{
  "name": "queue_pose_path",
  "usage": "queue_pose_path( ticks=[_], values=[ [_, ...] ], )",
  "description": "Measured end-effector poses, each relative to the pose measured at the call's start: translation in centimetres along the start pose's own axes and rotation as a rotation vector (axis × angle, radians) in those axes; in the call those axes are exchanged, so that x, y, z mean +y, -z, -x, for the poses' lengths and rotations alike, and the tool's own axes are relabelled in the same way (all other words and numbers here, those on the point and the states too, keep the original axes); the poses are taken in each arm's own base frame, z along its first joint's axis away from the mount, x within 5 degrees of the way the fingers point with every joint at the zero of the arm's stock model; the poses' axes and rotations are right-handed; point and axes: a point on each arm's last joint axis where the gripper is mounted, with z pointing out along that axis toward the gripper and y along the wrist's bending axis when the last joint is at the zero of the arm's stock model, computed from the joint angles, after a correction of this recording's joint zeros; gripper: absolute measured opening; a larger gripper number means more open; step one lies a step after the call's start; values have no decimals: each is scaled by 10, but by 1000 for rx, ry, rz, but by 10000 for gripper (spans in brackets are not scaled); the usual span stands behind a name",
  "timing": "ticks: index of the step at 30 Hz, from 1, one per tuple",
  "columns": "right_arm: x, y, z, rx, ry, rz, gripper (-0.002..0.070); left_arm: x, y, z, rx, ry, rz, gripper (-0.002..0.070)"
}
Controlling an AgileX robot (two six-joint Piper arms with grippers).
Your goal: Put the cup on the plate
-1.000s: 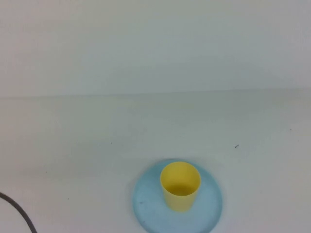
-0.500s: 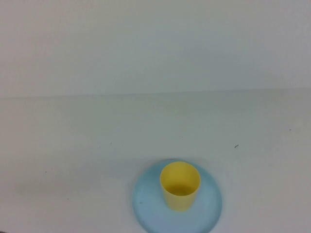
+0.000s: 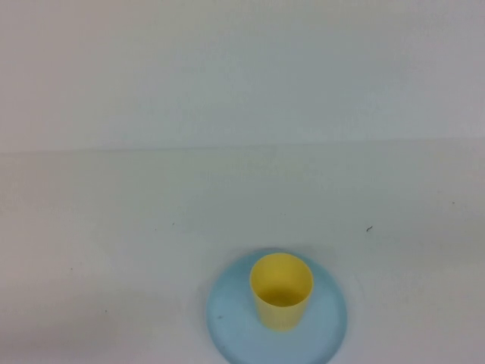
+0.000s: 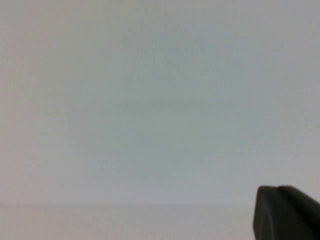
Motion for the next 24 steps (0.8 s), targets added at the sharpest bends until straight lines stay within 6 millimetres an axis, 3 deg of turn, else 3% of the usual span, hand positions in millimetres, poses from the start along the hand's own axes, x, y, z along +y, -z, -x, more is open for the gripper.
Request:
queue_pose_path(
  ticks=[9, 14, 24],
  values=[
    [-16, 37, -81, -29, 35, -192, 2, 0, 0, 2, -19, -8, -2, 0],
    [-18, 44, -96, 8, 40, -245, 2, 0, 0, 2, -18, -11, 0, 0],
    [-17, 48, -121, 288, 57, -211, 2, -7, 0, -3, 35, -83, -58, 0]
  ],
)
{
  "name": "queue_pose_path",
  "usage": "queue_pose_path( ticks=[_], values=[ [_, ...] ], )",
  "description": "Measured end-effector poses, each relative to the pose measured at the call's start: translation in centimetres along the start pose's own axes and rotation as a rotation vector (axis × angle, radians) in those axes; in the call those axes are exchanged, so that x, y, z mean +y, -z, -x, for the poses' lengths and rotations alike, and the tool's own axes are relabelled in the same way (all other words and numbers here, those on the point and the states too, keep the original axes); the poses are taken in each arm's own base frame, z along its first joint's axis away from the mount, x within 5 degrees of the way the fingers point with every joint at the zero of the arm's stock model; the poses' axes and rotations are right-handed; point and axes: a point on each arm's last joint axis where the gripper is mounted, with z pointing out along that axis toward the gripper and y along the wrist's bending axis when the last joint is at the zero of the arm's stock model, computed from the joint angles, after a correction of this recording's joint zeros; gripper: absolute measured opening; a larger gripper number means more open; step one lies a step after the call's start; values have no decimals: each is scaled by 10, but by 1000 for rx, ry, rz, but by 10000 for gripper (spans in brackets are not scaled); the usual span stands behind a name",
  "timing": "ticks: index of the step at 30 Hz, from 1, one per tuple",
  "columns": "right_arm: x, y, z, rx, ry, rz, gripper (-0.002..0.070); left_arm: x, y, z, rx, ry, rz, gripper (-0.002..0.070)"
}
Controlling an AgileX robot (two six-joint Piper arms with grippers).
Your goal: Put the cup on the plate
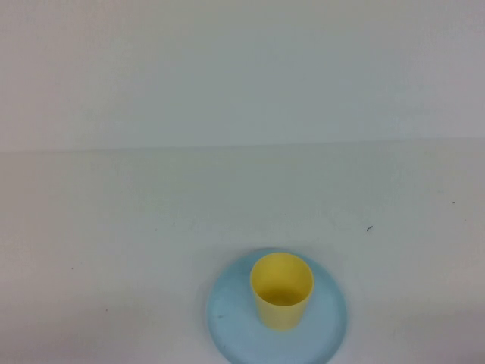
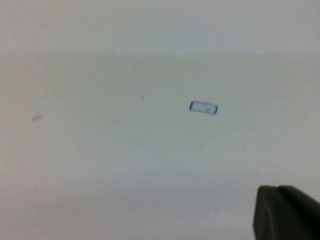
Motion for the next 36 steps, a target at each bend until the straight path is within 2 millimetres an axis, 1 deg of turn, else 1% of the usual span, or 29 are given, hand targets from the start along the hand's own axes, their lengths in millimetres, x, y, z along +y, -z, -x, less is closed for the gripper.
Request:
queue_pose_path(
  ticks=[4, 10, 14, 17, 21, 36],
  values=[
    [2, 0, -6, 60, 47, 43, 2, 0, 0, -2, 17, 7, -5, 0],
    [3, 0, -7, 73, 61, 55, 2, 2, 0, -3, 36, 60, 29, 0],
    [3, 0, -7, 75, 63, 57, 2, 2, 0, -4, 44, 61, 27, 0],
    [3, 0, -7, 75, 63, 57, 2, 0, 0, -9, 102, 63, 8, 0],
    [3, 0, -7, 75, 63, 57, 2, -4, 3, -22, 242, 65, -39, 0],
    [3, 0, -7, 75, 66, 57, 2, -4, 2, -22, 237, 84, -34, 0]
  ],
)
